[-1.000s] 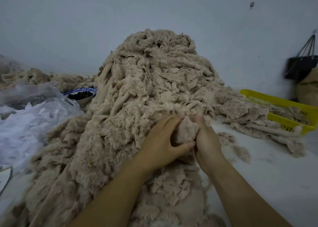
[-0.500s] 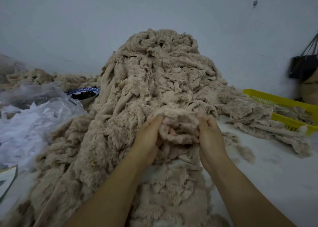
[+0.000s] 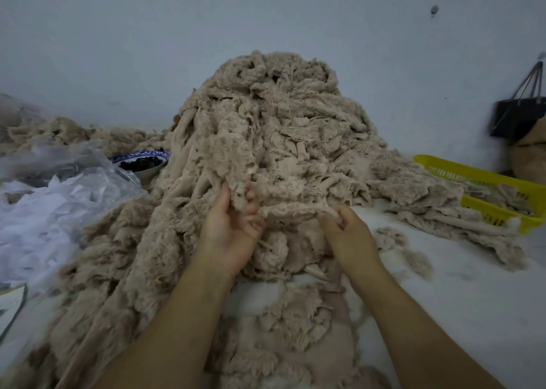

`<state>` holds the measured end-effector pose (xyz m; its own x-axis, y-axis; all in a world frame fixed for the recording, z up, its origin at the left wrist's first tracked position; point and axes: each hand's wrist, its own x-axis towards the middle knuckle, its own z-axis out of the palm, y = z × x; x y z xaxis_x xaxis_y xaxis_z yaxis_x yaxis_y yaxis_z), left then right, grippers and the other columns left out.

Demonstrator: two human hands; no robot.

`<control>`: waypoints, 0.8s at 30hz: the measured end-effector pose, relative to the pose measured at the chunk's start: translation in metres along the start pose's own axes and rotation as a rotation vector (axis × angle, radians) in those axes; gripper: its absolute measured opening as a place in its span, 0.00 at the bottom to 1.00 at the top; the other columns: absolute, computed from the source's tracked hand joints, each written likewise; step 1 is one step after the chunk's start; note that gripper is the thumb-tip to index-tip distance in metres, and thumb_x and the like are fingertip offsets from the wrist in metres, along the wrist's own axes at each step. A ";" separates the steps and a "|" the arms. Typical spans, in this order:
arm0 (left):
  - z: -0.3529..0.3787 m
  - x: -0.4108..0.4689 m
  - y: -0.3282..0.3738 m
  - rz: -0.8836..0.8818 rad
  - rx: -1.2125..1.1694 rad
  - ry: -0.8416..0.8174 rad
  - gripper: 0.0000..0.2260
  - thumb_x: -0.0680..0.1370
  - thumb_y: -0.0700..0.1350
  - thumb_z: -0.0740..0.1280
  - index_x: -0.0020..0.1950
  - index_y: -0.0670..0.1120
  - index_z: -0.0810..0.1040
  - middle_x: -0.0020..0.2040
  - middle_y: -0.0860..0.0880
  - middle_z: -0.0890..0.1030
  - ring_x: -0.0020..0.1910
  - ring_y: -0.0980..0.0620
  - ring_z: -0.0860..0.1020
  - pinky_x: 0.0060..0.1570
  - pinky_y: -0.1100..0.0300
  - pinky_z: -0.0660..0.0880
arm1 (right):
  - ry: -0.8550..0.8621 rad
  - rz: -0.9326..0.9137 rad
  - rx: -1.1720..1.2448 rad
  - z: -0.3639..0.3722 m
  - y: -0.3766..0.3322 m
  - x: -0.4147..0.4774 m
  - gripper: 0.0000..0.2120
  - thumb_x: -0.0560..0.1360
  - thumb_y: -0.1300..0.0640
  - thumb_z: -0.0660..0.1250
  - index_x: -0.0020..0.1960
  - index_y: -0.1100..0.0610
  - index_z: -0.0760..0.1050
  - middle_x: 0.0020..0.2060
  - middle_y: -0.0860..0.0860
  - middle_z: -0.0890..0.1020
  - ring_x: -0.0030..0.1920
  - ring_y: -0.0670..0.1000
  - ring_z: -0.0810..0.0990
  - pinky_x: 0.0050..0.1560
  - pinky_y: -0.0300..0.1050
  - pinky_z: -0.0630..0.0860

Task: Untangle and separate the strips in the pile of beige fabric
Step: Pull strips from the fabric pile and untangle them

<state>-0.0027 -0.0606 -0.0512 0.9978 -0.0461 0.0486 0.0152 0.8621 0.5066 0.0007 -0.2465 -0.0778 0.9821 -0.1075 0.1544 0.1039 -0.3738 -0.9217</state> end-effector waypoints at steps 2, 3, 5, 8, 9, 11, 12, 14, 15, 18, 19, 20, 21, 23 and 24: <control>0.000 0.003 -0.004 0.069 0.422 0.098 0.14 0.84 0.48 0.56 0.55 0.41 0.76 0.31 0.53 0.76 0.24 0.58 0.68 0.23 0.65 0.65 | -0.025 0.101 0.233 -0.002 -0.002 0.001 0.28 0.80 0.44 0.63 0.78 0.48 0.61 0.72 0.49 0.70 0.62 0.48 0.76 0.55 0.42 0.71; 0.000 0.002 -0.007 0.113 0.724 0.135 0.14 0.84 0.47 0.56 0.55 0.40 0.77 0.28 0.54 0.74 0.23 0.57 0.67 0.25 0.63 0.66 | -0.051 0.143 0.368 -0.003 -0.003 0.000 0.31 0.80 0.44 0.65 0.79 0.48 0.59 0.74 0.48 0.68 0.67 0.51 0.74 0.60 0.47 0.73; 0.000 -0.003 -0.016 0.151 1.231 0.101 0.11 0.82 0.46 0.59 0.55 0.44 0.80 0.27 0.54 0.75 0.25 0.57 0.72 0.28 0.62 0.70 | -0.124 0.192 0.611 -0.003 -0.005 0.000 0.29 0.79 0.47 0.66 0.77 0.48 0.62 0.71 0.49 0.73 0.67 0.54 0.76 0.63 0.56 0.77; 0.001 -0.010 -0.026 0.044 1.393 -0.123 0.05 0.78 0.50 0.69 0.52 0.53 0.82 0.42 0.54 0.85 0.39 0.60 0.82 0.39 0.64 0.78 | -0.232 0.178 0.857 -0.003 -0.009 -0.003 0.10 0.80 0.53 0.64 0.54 0.46 0.84 0.50 0.53 0.87 0.49 0.53 0.86 0.44 0.49 0.84; 0.001 -0.011 -0.028 0.015 1.331 -0.134 0.06 0.78 0.51 0.70 0.53 0.53 0.83 0.44 0.56 0.85 0.43 0.60 0.83 0.43 0.65 0.79 | -0.256 0.179 0.904 -0.002 -0.011 -0.003 0.08 0.78 0.52 0.66 0.51 0.49 0.84 0.49 0.56 0.87 0.47 0.54 0.87 0.40 0.48 0.83; 0.003 -0.009 -0.027 -0.004 1.103 -0.041 0.08 0.79 0.50 0.68 0.54 0.50 0.84 0.45 0.54 0.86 0.44 0.56 0.84 0.41 0.64 0.79 | -0.257 0.190 1.004 -0.004 -0.010 0.000 0.15 0.73 0.51 0.69 0.56 0.56 0.80 0.51 0.58 0.85 0.45 0.55 0.86 0.38 0.46 0.82; 0.005 -0.008 -0.025 -0.001 0.974 0.006 0.08 0.80 0.49 0.66 0.52 0.47 0.83 0.41 0.51 0.85 0.38 0.53 0.82 0.35 0.64 0.76 | -0.236 0.202 1.056 -0.006 -0.008 0.001 0.15 0.73 0.52 0.69 0.57 0.58 0.80 0.50 0.56 0.85 0.36 0.51 0.84 0.33 0.42 0.80; 0.004 -0.004 -0.019 0.029 0.728 0.041 0.12 0.82 0.46 0.62 0.41 0.45 0.79 0.28 0.49 0.74 0.24 0.54 0.69 0.24 0.64 0.63 | -0.175 0.211 1.156 -0.012 -0.004 0.006 0.11 0.75 0.54 0.67 0.54 0.59 0.79 0.37 0.51 0.81 0.22 0.44 0.68 0.23 0.36 0.70; 0.005 -0.002 -0.016 0.035 0.615 0.051 0.15 0.82 0.44 0.61 0.36 0.46 0.75 0.25 0.51 0.68 0.22 0.55 0.62 0.22 0.64 0.58 | -0.158 0.203 1.180 -0.015 -0.001 0.008 0.08 0.78 0.56 0.65 0.53 0.59 0.78 0.31 0.49 0.75 0.21 0.43 0.63 0.22 0.35 0.67; 0.007 0.002 -0.018 0.043 0.523 0.078 0.17 0.84 0.44 0.59 0.34 0.49 0.71 0.24 0.52 0.63 0.22 0.56 0.58 0.21 0.64 0.57 | -0.164 0.162 1.045 -0.015 0.002 0.007 0.12 0.81 0.49 0.62 0.54 0.57 0.77 0.29 0.48 0.69 0.23 0.43 0.64 0.24 0.36 0.67; 0.008 0.002 -0.023 0.045 0.614 0.085 0.16 0.84 0.44 0.58 0.36 0.49 0.73 0.24 0.51 0.65 0.22 0.56 0.60 0.22 0.64 0.59 | -0.184 0.143 0.931 -0.011 0.002 0.006 0.16 0.79 0.43 0.64 0.56 0.55 0.77 0.30 0.47 0.72 0.25 0.44 0.66 0.25 0.37 0.68; 0.010 0.000 -0.027 0.048 0.741 0.093 0.14 0.84 0.44 0.59 0.39 0.49 0.75 0.24 0.49 0.70 0.22 0.55 0.65 0.23 0.64 0.64 | -0.219 0.122 0.795 -0.005 0.002 0.004 0.20 0.76 0.37 0.66 0.57 0.51 0.78 0.31 0.46 0.74 0.27 0.44 0.68 0.26 0.38 0.68; 0.011 -0.001 -0.031 0.069 0.872 0.091 0.11 0.82 0.43 0.60 0.42 0.48 0.78 0.28 0.47 0.77 0.25 0.54 0.73 0.27 0.64 0.71 | -0.271 0.097 0.672 0.002 0.001 0.001 0.22 0.72 0.33 0.68 0.58 0.47 0.78 0.31 0.46 0.75 0.28 0.44 0.70 0.26 0.40 0.68; 0.010 -0.003 -0.037 0.160 1.125 -0.022 0.08 0.78 0.40 0.65 0.48 0.51 0.82 0.44 0.48 0.85 0.40 0.57 0.82 0.41 0.68 0.76 | -0.332 0.073 0.553 0.011 0.000 -0.006 0.17 0.71 0.37 0.68 0.55 0.44 0.77 0.31 0.48 0.77 0.27 0.45 0.72 0.26 0.41 0.68; 0.009 -0.004 -0.038 0.204 1.264 -0.100 0.10 0.76 0.39 0.66 0.49 0.54 0.80 0.49 0.50 0.83 0.45 0.62 0.81 0.44 0.72 0.75 | -0.318 0.088 0.534 0.014 0.000 -0.006 0.13 0.74 0.40 0.67 0.54 0.45 0.77 0.30 0.49 0.77 0.26 0.45 0.72 0.25 0.41 0.68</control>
<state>-0.0075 -0.0977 -0.0634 0.9647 -0.0558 0.2576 -0.2635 -0.2152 0.9403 -0.0029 -0.2330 -0.0840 0.9806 0.1936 0.0324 0.0042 0.1442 -0.9895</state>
